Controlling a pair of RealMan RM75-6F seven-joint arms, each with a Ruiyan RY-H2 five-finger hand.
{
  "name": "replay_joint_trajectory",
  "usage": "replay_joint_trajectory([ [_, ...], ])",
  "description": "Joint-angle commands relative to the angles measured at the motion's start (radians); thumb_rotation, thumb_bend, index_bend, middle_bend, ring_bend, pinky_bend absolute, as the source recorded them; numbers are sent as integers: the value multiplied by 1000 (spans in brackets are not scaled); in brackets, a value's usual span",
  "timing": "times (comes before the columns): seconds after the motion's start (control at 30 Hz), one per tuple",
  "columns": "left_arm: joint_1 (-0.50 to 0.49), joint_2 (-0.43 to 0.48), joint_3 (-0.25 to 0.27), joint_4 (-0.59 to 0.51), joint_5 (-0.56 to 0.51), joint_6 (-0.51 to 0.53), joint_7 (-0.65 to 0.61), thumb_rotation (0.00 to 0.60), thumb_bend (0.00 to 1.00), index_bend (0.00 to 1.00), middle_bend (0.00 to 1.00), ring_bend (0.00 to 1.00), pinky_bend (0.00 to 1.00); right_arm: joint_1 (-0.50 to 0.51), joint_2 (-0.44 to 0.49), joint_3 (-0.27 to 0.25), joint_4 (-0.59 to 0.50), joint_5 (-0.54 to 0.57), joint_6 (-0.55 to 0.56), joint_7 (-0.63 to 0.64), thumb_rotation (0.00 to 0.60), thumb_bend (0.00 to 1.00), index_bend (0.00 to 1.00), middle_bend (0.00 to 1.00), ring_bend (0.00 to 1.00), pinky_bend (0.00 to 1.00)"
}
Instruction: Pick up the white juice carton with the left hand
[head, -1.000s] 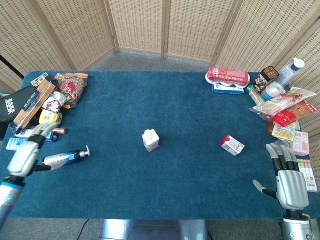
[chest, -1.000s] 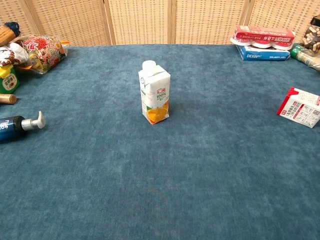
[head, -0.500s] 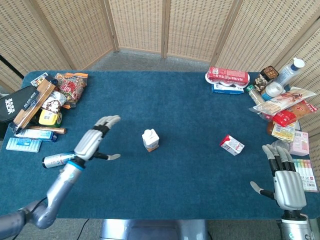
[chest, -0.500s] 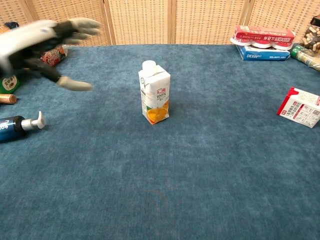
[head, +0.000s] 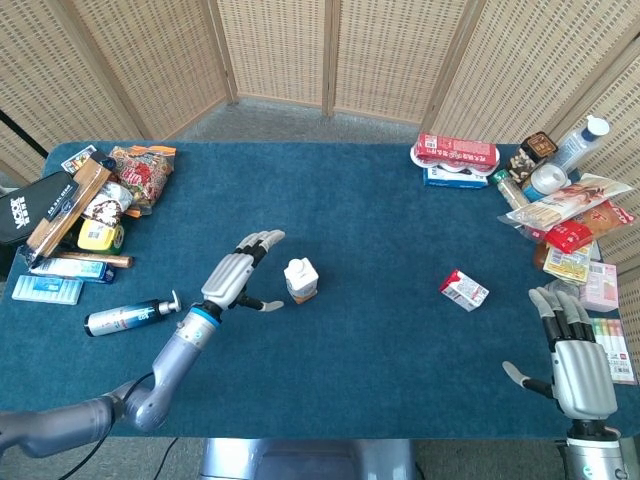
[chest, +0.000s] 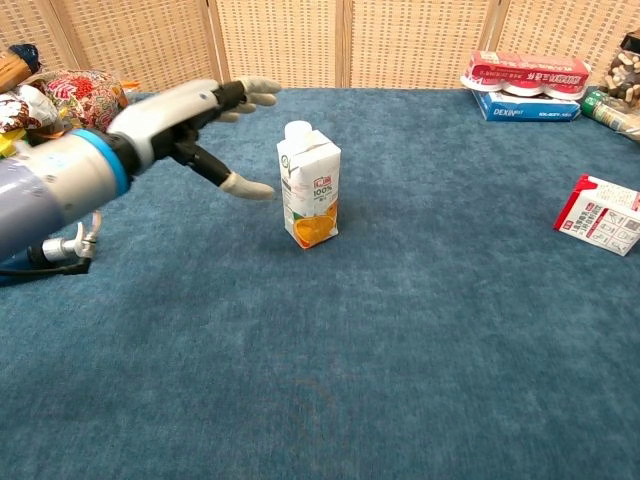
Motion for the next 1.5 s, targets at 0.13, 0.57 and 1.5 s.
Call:
replay_joint_trajectory([
  [0.13,-46,-76,-11,79,-18,-30,-37,600,2,0,0,0,0,2,0,3,9,11,-6,-4,600,0,0,0,0,0],
  [0.57,-119,-241,-40,278,-18,-43,-156,600,2,35,0,0,0,2,-2,4,11,12,-3,-4,600,0,0,0,0,0],
  [1.5,-59,-76,-127,22,58,254,-15,600,150,903,874,685,719,0,-1,-7,-5,-11,1,-6,600,0,0,0,0,0],
])
